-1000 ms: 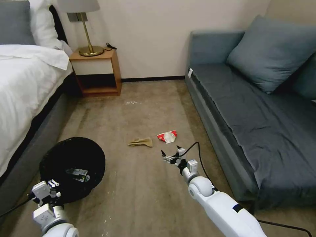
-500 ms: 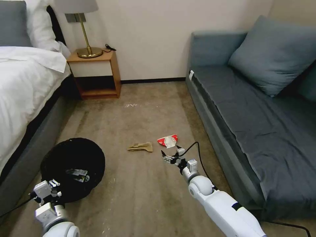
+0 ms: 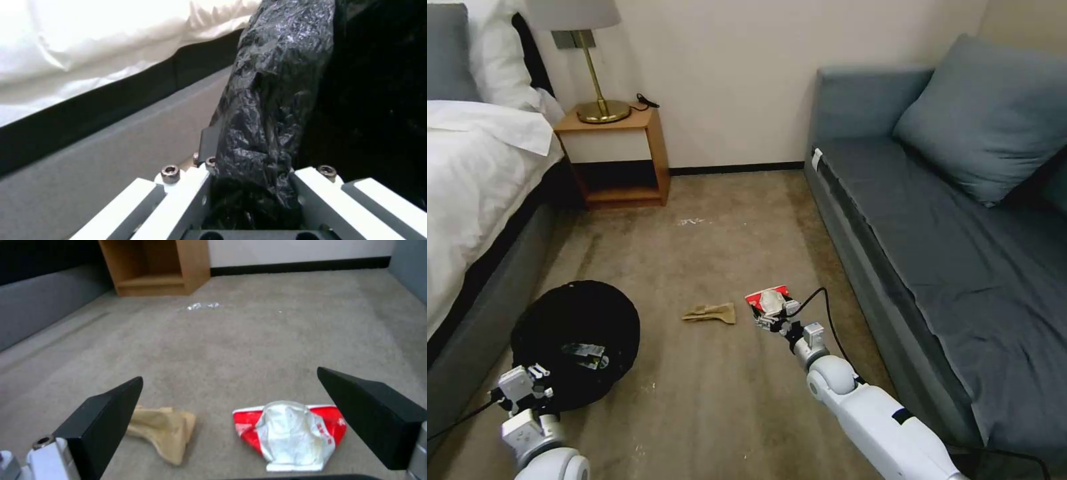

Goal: Pick up the trash bin, then pick up the garbage on the floor and place it into the trash bin.

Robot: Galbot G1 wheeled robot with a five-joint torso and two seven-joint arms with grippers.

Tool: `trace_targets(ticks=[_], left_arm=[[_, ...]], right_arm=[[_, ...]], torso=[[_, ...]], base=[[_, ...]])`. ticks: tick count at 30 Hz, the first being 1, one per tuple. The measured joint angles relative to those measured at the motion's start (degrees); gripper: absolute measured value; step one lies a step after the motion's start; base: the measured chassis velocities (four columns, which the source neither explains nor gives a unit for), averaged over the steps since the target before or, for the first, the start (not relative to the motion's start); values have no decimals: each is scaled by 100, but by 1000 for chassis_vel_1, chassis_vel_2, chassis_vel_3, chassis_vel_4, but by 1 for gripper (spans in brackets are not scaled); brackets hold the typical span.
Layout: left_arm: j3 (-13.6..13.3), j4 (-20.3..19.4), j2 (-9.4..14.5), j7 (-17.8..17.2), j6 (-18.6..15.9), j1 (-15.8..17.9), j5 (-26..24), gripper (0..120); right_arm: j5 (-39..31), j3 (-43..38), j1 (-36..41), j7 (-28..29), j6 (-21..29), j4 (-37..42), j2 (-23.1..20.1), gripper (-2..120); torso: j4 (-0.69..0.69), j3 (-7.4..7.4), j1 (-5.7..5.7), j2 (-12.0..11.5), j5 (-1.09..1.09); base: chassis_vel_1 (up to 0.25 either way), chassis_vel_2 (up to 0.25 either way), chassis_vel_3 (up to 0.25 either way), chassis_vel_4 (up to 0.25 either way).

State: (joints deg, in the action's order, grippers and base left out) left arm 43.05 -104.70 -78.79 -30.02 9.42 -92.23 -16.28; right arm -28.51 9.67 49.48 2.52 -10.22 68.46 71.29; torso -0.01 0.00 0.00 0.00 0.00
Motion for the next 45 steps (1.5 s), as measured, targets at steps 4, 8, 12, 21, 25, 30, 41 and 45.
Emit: trace_targets(ticks=[4,8,12,21,25,30,41,45], left_arm=[[-6,58,3,0,30,13,0,4],[-31,83,14,11,45,18,16,4],[-42,69,28,30,46,15,29,4],[-23,53,46,34,48,2,31,4],[-20,73,40,35,53,4,28,4],[-20,83,34,35,55,15,13,4],[-18,144,19,36,68,41,8,4],[-12,142,42,41,68,21,16,4]], right_arm=[[34,-24,17,-7,-21,-3,9,100],[108,-48,31,-33,-47,-35,28,100],[267,-91,31,-124,-109,-128,69,100],[436,-123,50,-229,-169,-183,113,100],[536,-128,43,-304,-206,-211,114,100],[610,-129,33,-399,-255,-284,120,100],[769,-118,-4,-1383,-486,-452,51,100],[770,-76,-108,-1946,-468,-569,13,100]], torso=[[1,0,0,0,0],[1,0,0,0,0],[1,0,0,0,0],[1,0,0,0,0],[1,0,0,0,-1],[0,0,0,0,0],[1,0,0,0,0],[0,0,0,0,0]], base=[[-99,95,102,-89],[-102,102,98,-105],[-98,90,103,-96],[-98,99,100,-93],[-111,119,104,-121],[-114,117,113,-115],[-104,105,102,-107],[-113,113,97,-112]])
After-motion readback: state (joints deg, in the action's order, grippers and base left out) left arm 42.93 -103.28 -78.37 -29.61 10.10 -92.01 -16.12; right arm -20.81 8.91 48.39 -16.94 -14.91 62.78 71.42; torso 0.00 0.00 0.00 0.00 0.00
